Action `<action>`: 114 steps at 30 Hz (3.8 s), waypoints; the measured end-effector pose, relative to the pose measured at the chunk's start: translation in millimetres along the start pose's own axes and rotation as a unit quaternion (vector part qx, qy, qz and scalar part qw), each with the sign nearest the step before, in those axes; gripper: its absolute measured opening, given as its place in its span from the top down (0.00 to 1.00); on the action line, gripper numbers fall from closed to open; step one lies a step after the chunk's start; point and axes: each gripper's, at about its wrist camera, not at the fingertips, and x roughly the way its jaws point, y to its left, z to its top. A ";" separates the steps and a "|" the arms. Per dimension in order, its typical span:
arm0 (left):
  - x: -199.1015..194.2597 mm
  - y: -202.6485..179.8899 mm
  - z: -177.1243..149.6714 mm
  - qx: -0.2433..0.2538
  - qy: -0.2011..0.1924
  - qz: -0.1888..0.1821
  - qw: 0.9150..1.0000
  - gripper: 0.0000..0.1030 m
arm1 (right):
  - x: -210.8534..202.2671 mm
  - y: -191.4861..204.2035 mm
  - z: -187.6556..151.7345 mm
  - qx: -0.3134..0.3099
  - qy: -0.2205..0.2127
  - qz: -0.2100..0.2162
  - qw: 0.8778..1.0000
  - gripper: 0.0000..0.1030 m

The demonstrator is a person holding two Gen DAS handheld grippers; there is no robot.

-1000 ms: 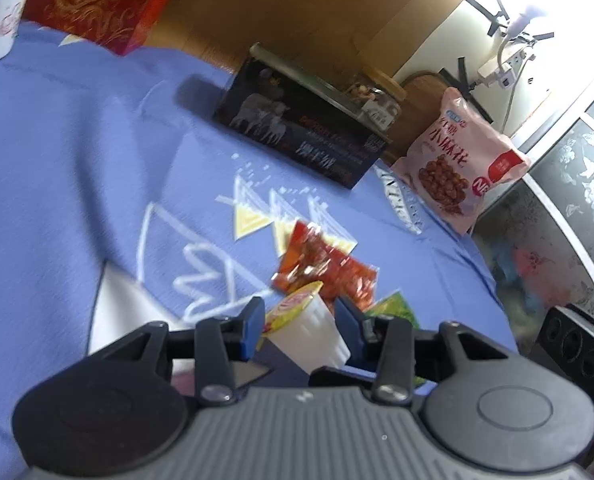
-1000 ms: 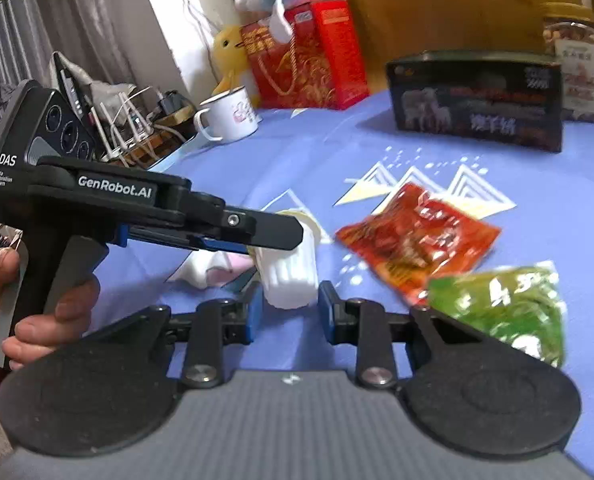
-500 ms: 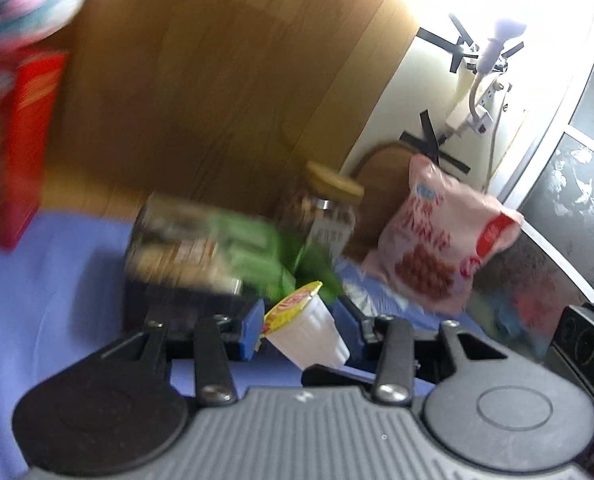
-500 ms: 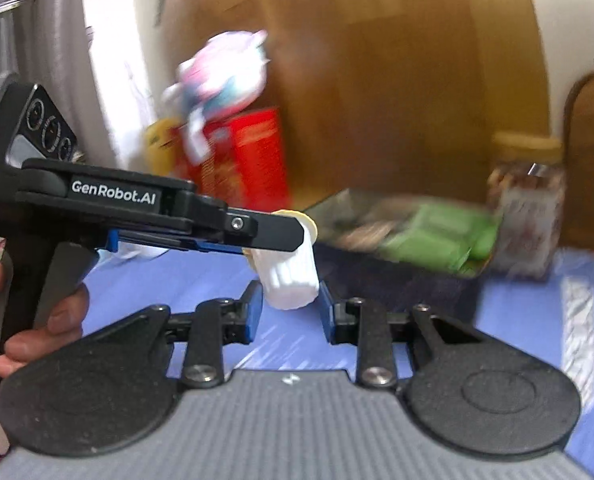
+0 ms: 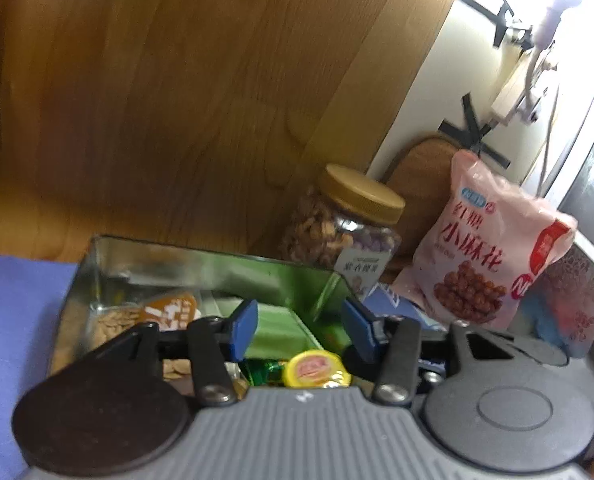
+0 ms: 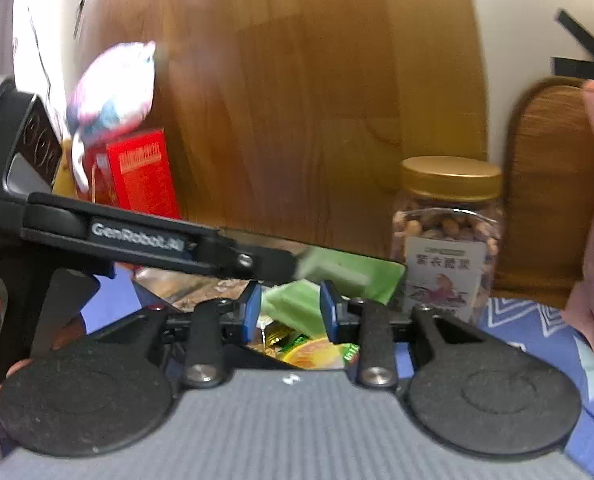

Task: Organize snacks
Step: 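Carry the jelly cup into the black tin and open the left gripper, then pinch the green jelly bag between both grippers and lift it, then lower the green jelly bag into the black tin and open the grippers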

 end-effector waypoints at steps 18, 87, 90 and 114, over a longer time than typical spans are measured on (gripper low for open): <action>-132.7 19.4 -147.8 -0.075 0.087 -0.028 0.993 0.46 | -151.3 -9.6 -140.1 0.246 0.085 0.064 0.963 0.60; -79.8 38.1 -8.6 -0.083 -0.047 -0.031 0.995 0.65 | -10.2 32.5 -0.1 0.094 0.027 0.114 0.989 0.82; -48.9 36.2 4.3 -0.080 -0.041 -0.038 0.995 0.65 | -0.5 9.7 9.0 0.089 0.017 0.095 0.991 0.82; -83.3 16.4 -58.3 -0.036 0.000 -0.033 0.999 0.52 | -58.6 -21.1 -54.4 0.174 0.005 0.036 0.984 0.58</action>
